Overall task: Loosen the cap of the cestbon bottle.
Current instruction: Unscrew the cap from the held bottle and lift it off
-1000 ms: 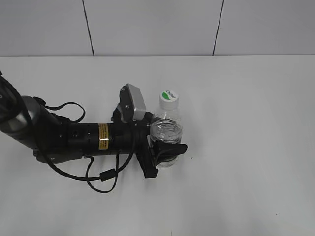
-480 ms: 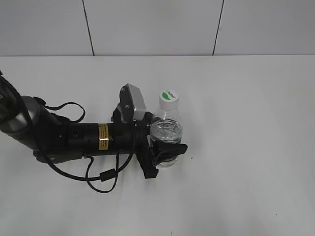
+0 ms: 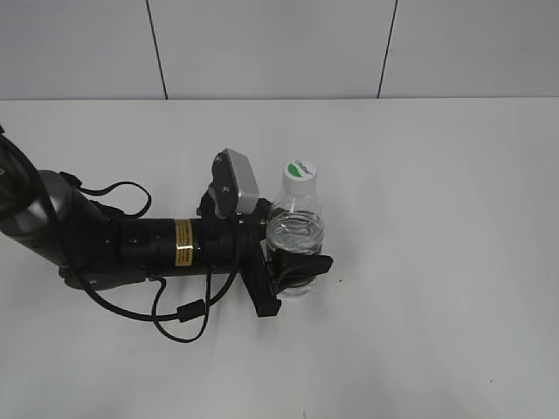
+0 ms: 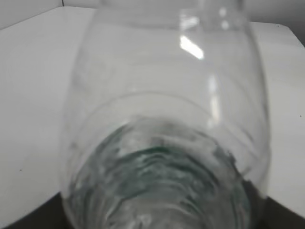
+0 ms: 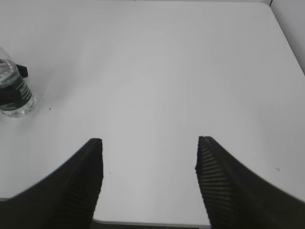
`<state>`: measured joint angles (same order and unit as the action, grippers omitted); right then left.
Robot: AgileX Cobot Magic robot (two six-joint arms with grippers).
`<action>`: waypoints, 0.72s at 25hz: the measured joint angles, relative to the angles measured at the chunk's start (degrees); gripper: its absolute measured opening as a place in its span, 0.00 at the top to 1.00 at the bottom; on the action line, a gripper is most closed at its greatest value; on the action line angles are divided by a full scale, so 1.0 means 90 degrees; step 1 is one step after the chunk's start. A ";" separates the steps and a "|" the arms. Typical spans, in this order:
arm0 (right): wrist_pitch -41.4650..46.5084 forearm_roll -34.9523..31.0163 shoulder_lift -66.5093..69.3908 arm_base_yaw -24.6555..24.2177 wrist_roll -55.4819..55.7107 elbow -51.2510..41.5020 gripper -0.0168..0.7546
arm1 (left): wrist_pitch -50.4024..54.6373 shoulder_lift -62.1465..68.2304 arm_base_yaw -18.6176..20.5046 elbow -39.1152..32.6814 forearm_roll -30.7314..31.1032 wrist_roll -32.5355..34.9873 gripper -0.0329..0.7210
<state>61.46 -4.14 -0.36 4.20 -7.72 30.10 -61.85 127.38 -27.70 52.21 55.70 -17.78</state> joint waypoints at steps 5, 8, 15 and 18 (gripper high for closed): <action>-0.0143 0.0000 0.0272 0.0000 0.0113 0.0059 0.38 | 0.0000 0.0000 0.0000 0.0000 0.0000 0.0000 0.42; -0.0136 0.0000 0.1036 0.0000 0.0119 0.0092 0.39 | 0.0000 0.0000 0.0000 0.0000 0.0006 0.0000 0.42; -0.0673 -0.0580 0.2857 0.0000 0.0131 0.0234 0.39 | -0.0005 0.0000 0.0000 0.0000 0.0010 0.0000 0.42; -0.1076 -0.0915 0.3422 0.0000 0.0138 0.0250 0.39 | -0.0005 0.0000 0.0000 0.0000 0.0019 0.0000 0.42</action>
<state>51.78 -12.37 30.44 4.20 -6.48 32.35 -61.90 127.38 -27.70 52.21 55.87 -17.78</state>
